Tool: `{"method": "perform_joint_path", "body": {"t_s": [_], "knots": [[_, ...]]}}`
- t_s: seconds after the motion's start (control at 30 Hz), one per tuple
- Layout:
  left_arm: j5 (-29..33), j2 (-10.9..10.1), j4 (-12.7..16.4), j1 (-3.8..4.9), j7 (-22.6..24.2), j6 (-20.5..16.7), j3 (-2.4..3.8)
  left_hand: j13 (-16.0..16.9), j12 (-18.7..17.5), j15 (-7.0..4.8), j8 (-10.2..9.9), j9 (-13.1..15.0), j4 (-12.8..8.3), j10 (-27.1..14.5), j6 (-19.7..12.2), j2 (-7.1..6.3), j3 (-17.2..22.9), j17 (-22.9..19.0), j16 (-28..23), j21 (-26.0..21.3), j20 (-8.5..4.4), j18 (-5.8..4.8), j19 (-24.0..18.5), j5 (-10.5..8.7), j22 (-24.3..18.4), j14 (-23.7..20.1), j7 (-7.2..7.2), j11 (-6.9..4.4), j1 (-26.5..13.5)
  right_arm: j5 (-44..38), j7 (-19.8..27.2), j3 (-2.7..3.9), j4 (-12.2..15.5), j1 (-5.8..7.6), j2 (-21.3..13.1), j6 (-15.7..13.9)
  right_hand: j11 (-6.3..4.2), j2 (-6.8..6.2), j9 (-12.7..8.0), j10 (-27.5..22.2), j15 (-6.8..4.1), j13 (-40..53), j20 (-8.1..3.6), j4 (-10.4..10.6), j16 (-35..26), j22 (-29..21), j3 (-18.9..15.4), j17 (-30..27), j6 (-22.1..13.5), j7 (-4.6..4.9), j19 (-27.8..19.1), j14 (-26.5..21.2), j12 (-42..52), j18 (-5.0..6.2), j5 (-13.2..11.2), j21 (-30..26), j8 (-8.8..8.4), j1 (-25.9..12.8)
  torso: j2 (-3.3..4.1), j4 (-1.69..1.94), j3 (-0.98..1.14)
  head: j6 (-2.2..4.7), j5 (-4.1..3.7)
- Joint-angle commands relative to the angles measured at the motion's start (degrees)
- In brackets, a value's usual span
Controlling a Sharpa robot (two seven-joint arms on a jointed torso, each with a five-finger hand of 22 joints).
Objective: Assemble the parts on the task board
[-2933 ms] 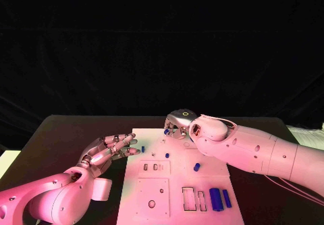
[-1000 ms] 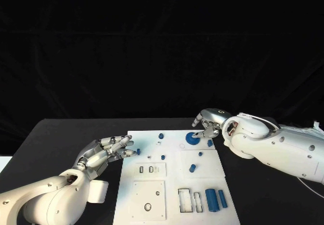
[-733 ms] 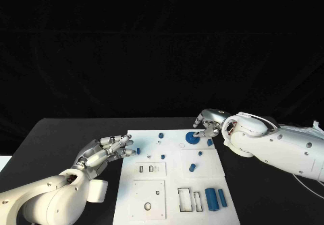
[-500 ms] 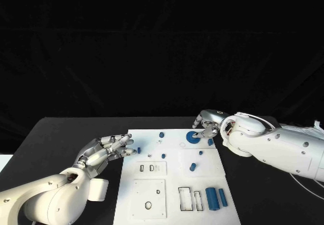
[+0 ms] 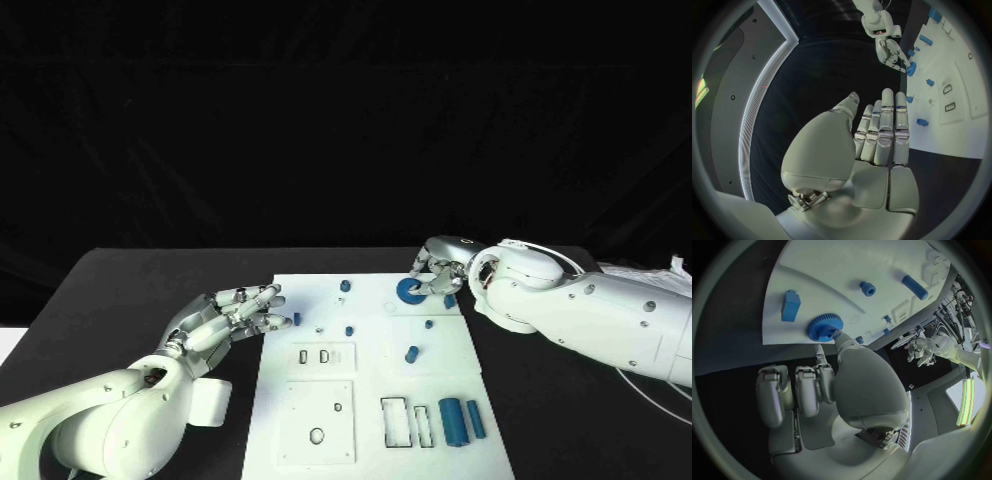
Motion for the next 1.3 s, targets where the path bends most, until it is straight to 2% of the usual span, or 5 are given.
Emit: {"method": "perform_joint_path", "body": {"t_s": [0.03,0.2,0.4,0.87,1.3], "knots": [[0.08,0.14,0.07,0.06,0.04,1.03,0.04,-0.06,-0.19,0.38,-0.31,-0.09,-0.22,-0.4,-0.38,0.23,0.02,0.1,-0.35,-0.21,0.41,0.7,0.05,-0.29,-0.05,-0.12,0.08,-0.04,-0.2,-1.18,0.0,-0.02,-0.04,-0.14,0.14,1.92,0.3,0.43,0.05,2.75,0.38,8.8,0.36,-0.06,0.33,11.6,-0.16,9.97,0.39,-0.09,4.31,4.92,0.21,-0.47,0.17,0.35,0.37,0.05,0.0,0.01,-0.03,0.02,0.0],[0.08,0.18,0.01,0.06,-0.02,1.04,0.04,-0.03,-0.15,0.38,-0.26,-0.07,-0.32,-0.42,-0.4,0.29,0.07,0.18,-0.38,-0.22,0.42,0.7,0.06,-0.28,-0.07,-0.12,0.08,-0.04,-0.16,-1.46,-0.01,-0.02,-0.13,-0.22,0.22,2.31,0.28,0.42,0.08,2.78,0.37,8.91,0.36,-0.11,0.38,11.67,-0.2,10.09,0.55,-0.12,4.34,4.94,0.3,-0.48,0.04,0.38,0.46,0.09,0.0,0.11,-0.06,-0.15,-0.09],[0.08,0.15,-0.07,0.06,-0.05,1.01,0.04,-0.03,-0.15,0.38,-0.26,-0.07,-0.32,-0.42,-0.4,0.29,0.07,0.18,-0.38,-0.22,0.42,0.7,0.06,-0.28,-0.07,-0.12,0.08,-0.04,-0.16,-1.64,0.16,-0.02,0.07,-0.29,0.19,2.24,0.26,0.34,0.09,2.8,0.36,8.98,0.36,-0.17,0.41,11.74,-0.26,10.17,0.66,-0.14,4.37,4.95,0.35,-0.5,-0.11,0.41,0.5,0.11,0.02,0.06,-0.06,-0.11,0.01],[0.08,0.14,-0.17,0.06,-0.24,1.07,0.04,-0.03,-0.14,0.38,-0.25,-0.06,-0.35,-0.44,-0.41,0.32,0.09,0.22,-0.4,-0.23,0.42,0.7,0.07,-0.27,-0.08,-0.12,0.08,-0.04,-0.15,-1.93,1.16,-0.02,0.3,-0.35,0.15,-1.2,0.26,0.38,0.08,2.8,0.36,9.03,0.35,-0.16,0.64,11.99,-0.29,10.72,0.67,-0.14,4.49,5.05,0.36,-0.55,-0.16,0.53,0.5,0.07,0.01,0.09,-0.07,0.09,-0.15],[0.09,0.21,-0.37,0.06,-0.52,1.12,0.03,-0.03,-0.15,0.39,-0.25,-0.06,-0.39,-0.51,-0.45,0.33,0.09,0.25,-0.43,-0.24,0.43,0.7,0.07,-0.28,-0.1,-0.15,0.1,-0.02,-0.15,-0.89,2.01,-0.02,0.87,-0.41,-0.14,-1.91,0.29,0.37,0.04,2.85,0.38,9.26,0.36,0.26,0.84,12.17,-0.6,11.2,0.62,-0.13,4.57,5.14,0.5,-0.59,0.28,0.61,0.45,-0.64,0.0,0.14,-0.08,0.17,-0.25]]}}
